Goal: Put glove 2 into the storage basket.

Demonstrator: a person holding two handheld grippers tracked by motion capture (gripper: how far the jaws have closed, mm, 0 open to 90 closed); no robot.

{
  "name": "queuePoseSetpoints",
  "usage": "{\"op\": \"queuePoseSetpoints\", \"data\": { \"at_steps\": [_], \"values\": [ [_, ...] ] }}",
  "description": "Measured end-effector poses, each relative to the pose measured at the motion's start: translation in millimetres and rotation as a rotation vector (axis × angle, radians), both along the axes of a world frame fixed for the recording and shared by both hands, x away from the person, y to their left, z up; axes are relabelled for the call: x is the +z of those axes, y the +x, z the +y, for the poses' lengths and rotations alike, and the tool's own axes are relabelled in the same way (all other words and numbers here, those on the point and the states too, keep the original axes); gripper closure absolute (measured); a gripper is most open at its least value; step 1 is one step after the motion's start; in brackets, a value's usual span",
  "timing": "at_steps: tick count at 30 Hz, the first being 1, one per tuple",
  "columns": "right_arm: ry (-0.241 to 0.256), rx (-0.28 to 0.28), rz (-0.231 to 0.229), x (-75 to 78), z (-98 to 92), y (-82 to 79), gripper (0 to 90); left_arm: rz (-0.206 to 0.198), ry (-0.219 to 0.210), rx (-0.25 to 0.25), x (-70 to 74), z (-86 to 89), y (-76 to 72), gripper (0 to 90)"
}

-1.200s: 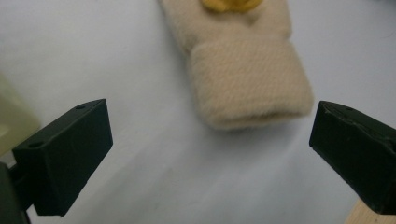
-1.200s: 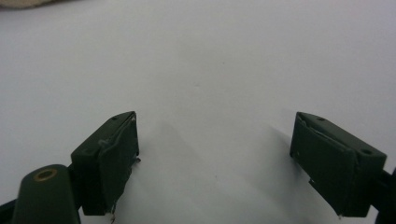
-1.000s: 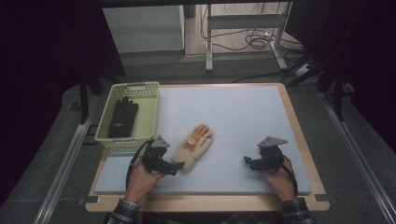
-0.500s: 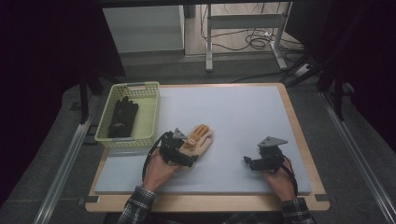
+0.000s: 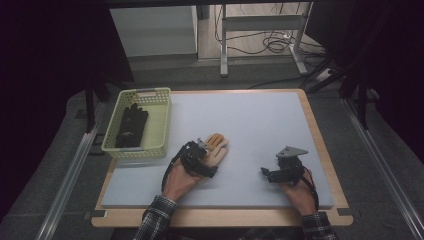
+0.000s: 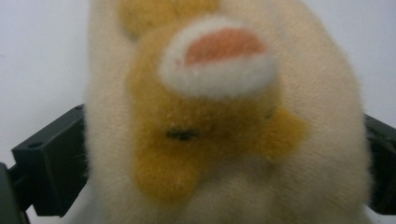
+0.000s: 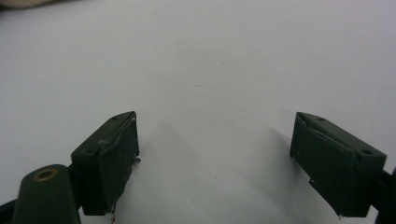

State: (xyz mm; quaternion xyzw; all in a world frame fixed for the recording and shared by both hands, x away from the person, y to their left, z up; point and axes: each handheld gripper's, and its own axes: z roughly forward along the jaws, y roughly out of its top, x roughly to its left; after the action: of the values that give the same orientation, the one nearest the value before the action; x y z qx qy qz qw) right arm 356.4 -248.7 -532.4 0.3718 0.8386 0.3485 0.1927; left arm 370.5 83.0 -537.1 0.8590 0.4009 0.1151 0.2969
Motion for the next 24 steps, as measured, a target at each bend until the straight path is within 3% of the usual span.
{"op": "queuePoseSetpoints", "data": {
  "at_steps": [5, 17, 24],
  "values": [
    [0.001, -0.001, 0.002, 0.0, 0.1, 0.0, 15.0, 0.0, 0.001, 0.003, 1.4, 0.0, -1.5, 2.9],
    [-0.002, -0.002, -0.001, 0.1, 0.3, -0.4, 15.0, -0.002, -0.002, -0.004, 10.1, 3.0, -7.0, 44.9],
    [-0.003, -0.002, -0.002, 0.1, 0.5, -0.7, 15.0, -0.003, -0.01, -0.026, 11.9, 3.8, -8.9, 57.6]
  ]
}}
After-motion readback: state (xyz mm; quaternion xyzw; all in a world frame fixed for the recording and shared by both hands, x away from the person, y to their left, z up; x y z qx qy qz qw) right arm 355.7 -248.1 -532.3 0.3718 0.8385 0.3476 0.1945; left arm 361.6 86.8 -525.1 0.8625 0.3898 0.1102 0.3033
